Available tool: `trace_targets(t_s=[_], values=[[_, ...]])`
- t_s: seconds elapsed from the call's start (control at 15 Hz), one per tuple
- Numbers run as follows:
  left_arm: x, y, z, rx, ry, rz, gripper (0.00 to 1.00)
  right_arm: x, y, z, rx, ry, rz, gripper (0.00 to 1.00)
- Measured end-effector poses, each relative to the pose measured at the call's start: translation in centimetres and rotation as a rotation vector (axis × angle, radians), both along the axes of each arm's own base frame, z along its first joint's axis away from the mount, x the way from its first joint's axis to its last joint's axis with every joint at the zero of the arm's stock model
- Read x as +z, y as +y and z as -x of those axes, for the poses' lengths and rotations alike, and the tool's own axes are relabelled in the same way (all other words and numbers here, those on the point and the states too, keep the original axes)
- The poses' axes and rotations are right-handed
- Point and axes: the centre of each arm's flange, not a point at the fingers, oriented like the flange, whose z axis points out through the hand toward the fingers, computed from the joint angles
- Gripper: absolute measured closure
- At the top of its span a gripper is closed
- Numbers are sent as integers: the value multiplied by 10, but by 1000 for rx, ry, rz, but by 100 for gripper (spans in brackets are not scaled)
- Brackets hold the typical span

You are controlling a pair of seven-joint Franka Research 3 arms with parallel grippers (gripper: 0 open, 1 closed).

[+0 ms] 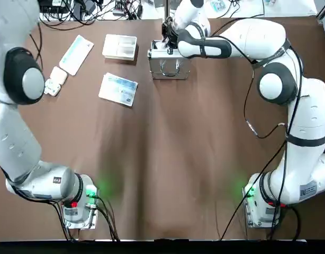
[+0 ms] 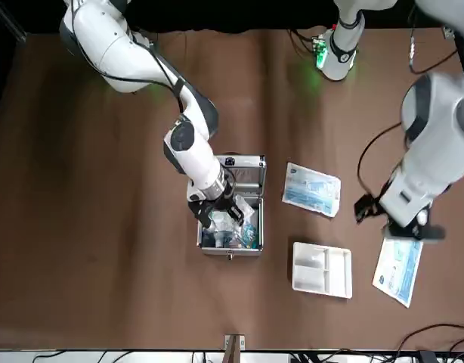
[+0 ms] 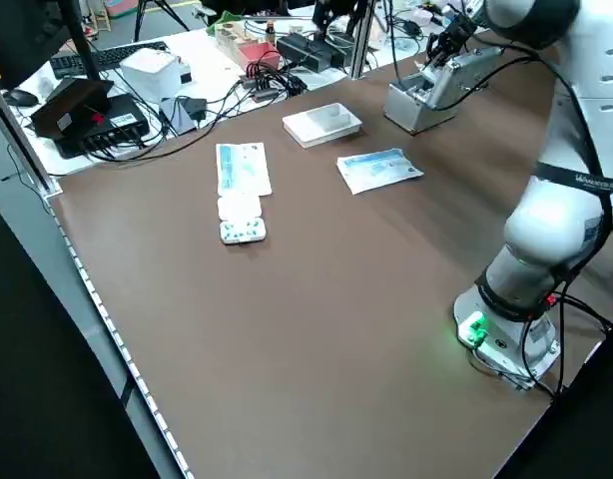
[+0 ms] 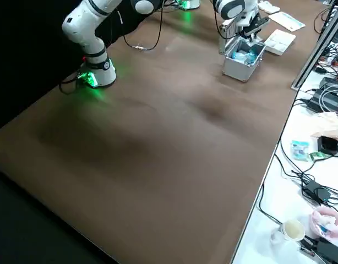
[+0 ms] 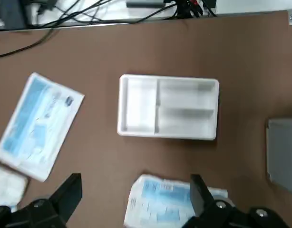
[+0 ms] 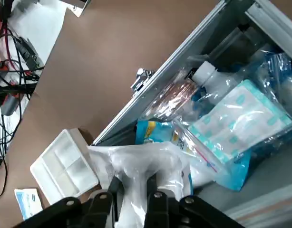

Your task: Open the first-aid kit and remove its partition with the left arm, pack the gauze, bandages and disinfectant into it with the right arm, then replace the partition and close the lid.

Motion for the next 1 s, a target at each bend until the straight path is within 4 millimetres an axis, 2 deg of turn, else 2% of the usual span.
trace_targets(t_s=[0.2,0.33,0.47,0.67,0.87,1.0], values=[[-85,-9,-29,-8,-17,21,0,-11,3,-2,-3,-15,16,74],[-137,-13,-43,-10,-48,38,0,-12,5,-3,-2,-20,19,58],[-178,-18,-49,-15,-61,50,0,-13,6,-4,-3,-22,19,39],[-218,-28,-49,-26,-49,56,0,-12,2,-7,-9,-27,22,35],[-240,-29,-47,-26,-20,53,0,-10,-8,-17,-13,-42,31,33],[-250,-29,-46,-17,-7,53,0,-6,-24,-30,-22,-49,41,32]])
